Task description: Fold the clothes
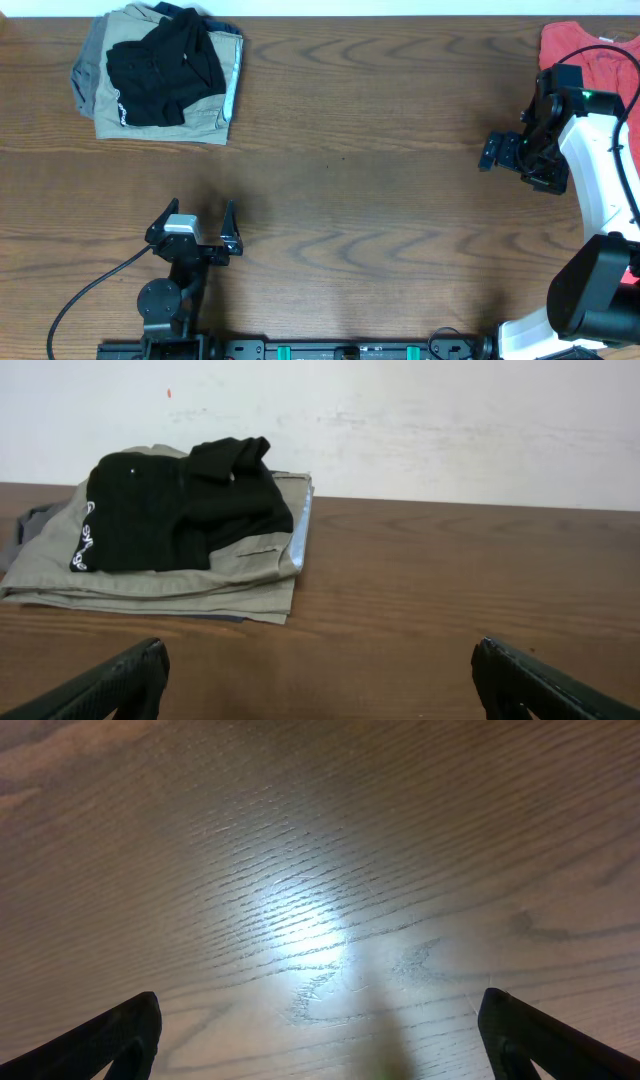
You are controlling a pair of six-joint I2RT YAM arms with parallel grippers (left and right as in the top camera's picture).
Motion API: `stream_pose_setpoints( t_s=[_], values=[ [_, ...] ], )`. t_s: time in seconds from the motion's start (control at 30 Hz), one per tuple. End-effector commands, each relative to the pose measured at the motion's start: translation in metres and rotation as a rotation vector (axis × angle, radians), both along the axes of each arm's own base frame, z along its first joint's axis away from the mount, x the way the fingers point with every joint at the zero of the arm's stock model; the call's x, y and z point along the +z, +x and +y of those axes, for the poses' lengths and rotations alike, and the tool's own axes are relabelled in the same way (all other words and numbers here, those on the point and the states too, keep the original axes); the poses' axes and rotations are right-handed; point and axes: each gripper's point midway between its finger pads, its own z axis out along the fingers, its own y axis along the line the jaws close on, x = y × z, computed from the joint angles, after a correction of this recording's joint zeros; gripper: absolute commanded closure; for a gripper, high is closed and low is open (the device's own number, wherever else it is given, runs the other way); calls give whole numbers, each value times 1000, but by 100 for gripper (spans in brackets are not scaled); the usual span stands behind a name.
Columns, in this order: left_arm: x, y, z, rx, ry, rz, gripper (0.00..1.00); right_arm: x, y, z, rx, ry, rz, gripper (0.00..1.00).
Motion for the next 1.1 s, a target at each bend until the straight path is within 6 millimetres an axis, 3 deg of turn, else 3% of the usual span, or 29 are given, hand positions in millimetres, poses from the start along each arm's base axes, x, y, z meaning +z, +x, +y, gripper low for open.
stream_pose_setpoints(
  t_s=[0.0,0.7,0.87,1.07],
  values=[
    [-14,-1,0,-4,11,49,2,2,1,-1,13,-7,-5,1],
    [-14,-1,0,-3,11,49,2,5,1,5,29,-8,-16,1],
    [-14,-1,0,-4,11,49,2,20,3,26,97,-13,-67,1],
    [-14,-1,0,-3,11,49,2,68,-5,74,247,-12,-229,1]
  ],
)
